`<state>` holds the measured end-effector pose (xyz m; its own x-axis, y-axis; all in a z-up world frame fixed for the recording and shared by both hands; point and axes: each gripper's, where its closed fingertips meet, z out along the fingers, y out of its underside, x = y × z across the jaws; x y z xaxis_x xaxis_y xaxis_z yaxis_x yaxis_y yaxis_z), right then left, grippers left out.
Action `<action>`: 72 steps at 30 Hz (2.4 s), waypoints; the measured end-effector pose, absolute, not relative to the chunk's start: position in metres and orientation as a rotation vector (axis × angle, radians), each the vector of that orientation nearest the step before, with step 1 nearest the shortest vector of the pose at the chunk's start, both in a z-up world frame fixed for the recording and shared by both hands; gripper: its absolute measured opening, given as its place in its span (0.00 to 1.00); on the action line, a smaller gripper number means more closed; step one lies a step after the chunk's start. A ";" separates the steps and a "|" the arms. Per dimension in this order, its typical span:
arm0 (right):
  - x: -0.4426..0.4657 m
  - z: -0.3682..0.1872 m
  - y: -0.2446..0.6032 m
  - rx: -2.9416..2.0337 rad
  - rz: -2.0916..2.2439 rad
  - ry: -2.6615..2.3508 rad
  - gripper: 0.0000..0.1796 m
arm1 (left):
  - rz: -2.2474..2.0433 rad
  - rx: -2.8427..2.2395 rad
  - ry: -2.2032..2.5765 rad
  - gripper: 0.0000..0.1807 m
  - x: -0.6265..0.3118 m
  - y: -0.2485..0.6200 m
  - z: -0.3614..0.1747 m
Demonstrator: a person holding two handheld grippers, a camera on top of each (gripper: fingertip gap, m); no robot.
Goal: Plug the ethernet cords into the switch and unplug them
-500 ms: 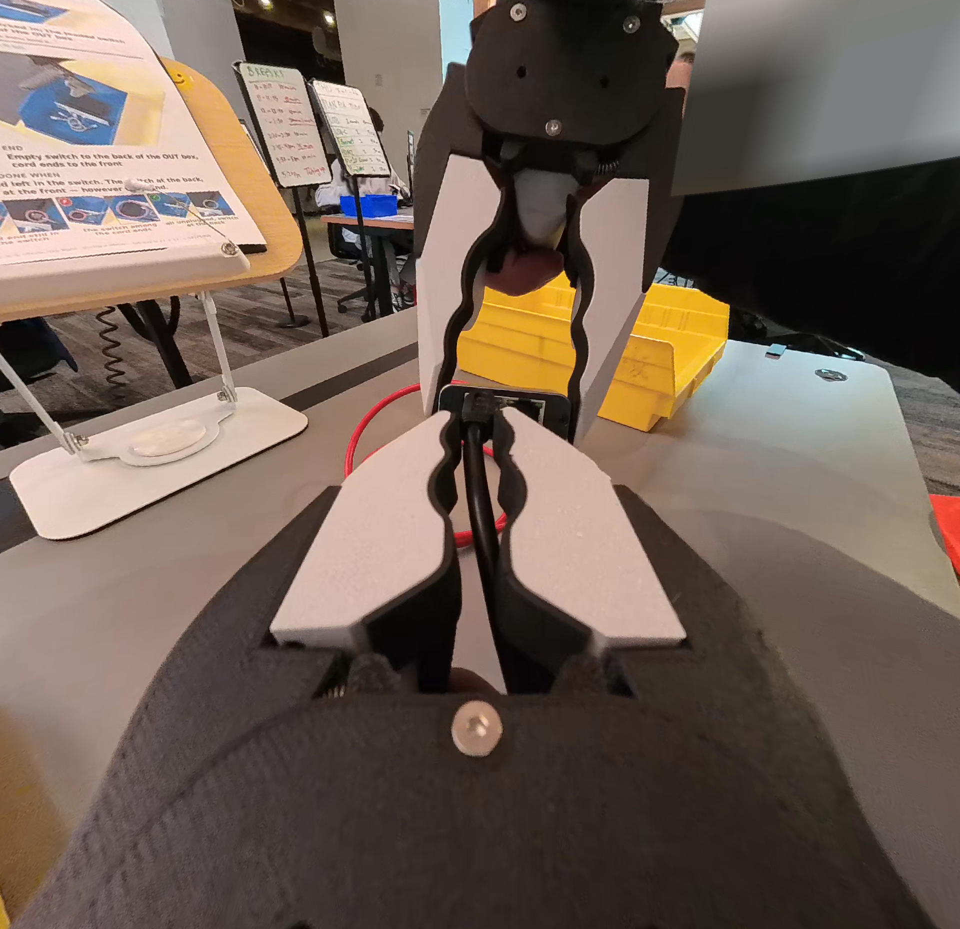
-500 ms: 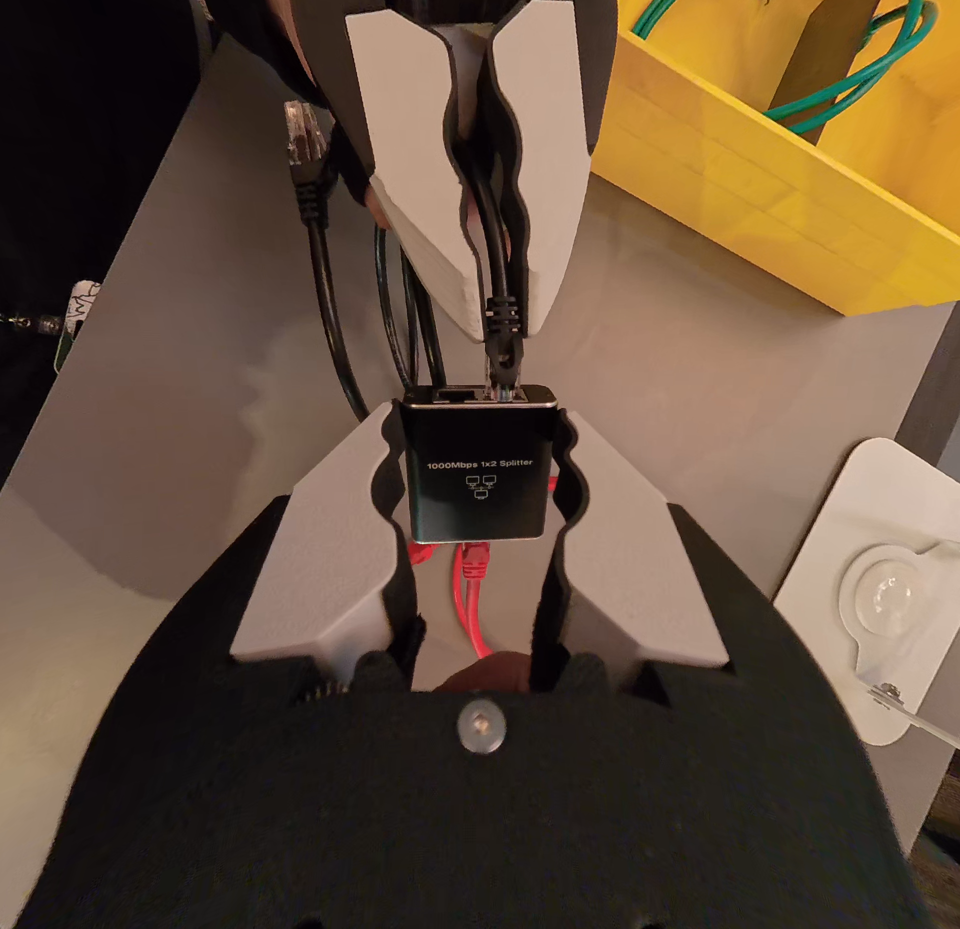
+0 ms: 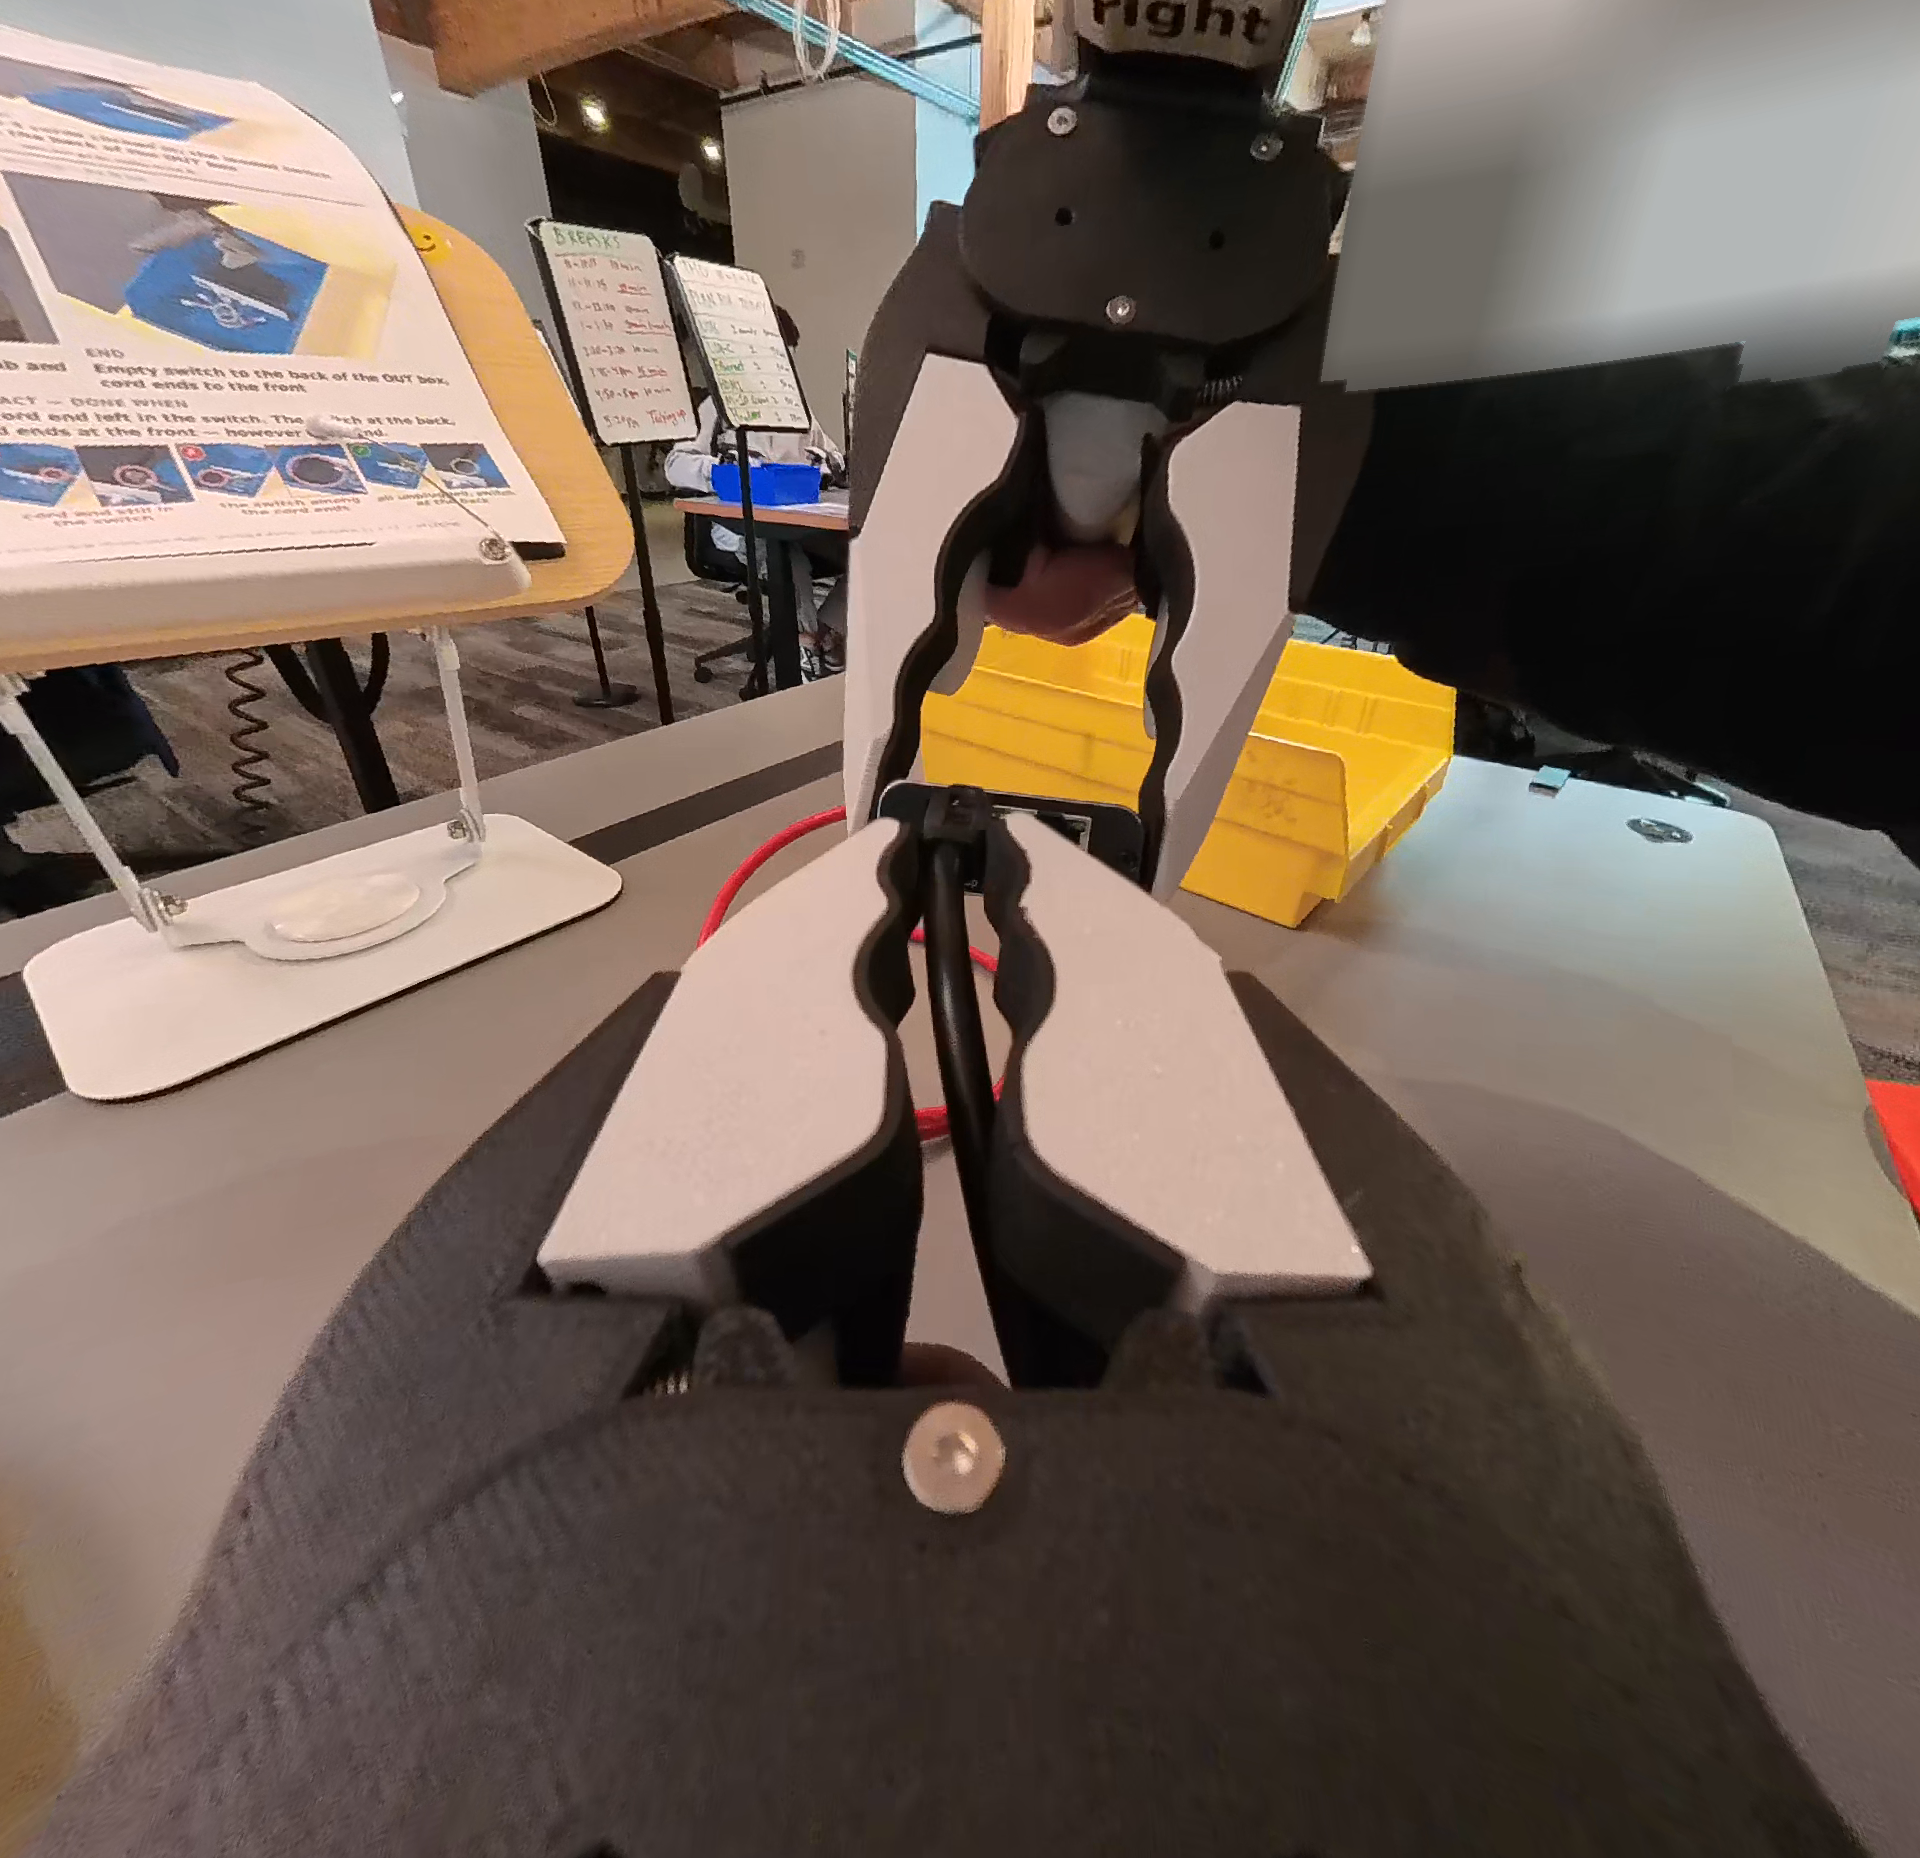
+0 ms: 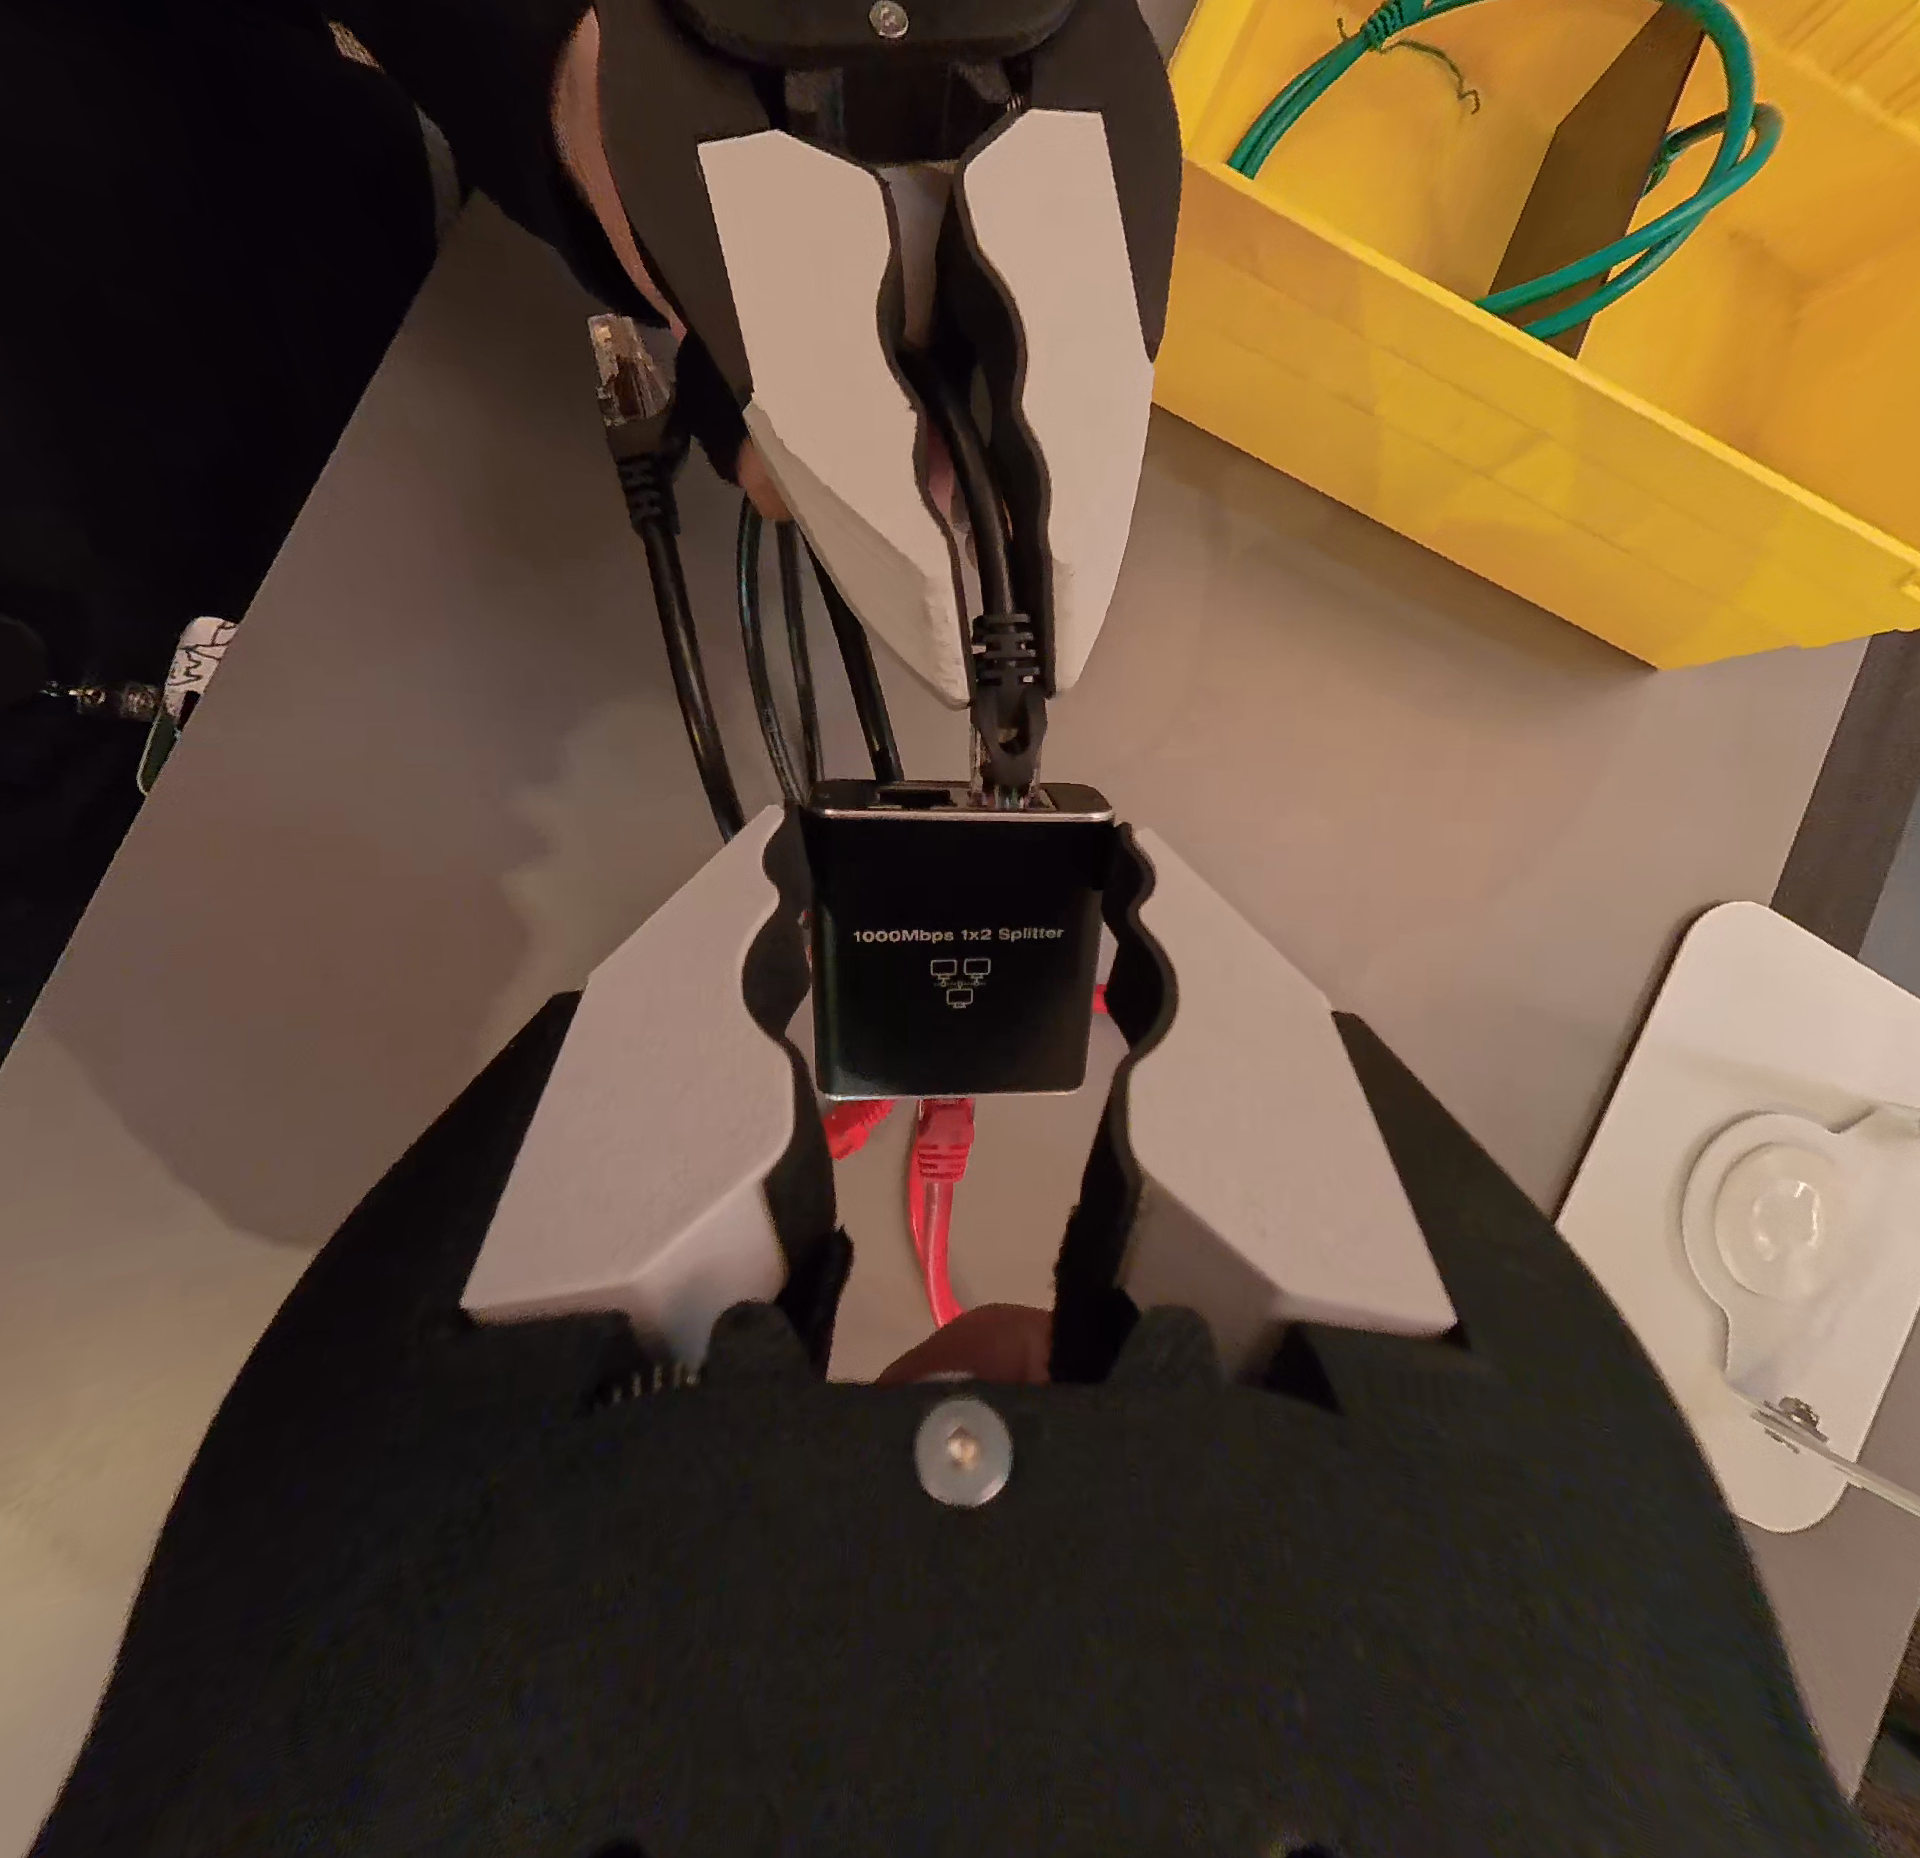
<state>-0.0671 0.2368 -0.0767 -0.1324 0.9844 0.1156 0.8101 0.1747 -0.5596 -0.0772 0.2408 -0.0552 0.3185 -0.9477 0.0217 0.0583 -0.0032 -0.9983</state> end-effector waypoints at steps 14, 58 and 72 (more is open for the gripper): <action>-0.067 -0.074 0.233 -1.668 0.534 -1.994 0.30 | -0.985 -1.293 0.958 0.06 -0.076 0.237 -0.053; -0.065 -0.098 0.232 -1.722 0.253 -2.119 0.29 | -0.792 -1.468 1.211 0.07 -0.074 0.233 -0.075; -0.061 -0.106 0.229 -1.765 0.267 -2.112 0.30 | -0.798 -1.488 1.239 0.06 -0.070 0.232 -0.081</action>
<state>-0.0606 0.2289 -0.1061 -0.1437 0.9764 0.1614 0.9055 0.1956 -0.3765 -0.0697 0.2321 -0.0809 0.2571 -0.9605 -0.1062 -0.3000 0.0252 -0.9536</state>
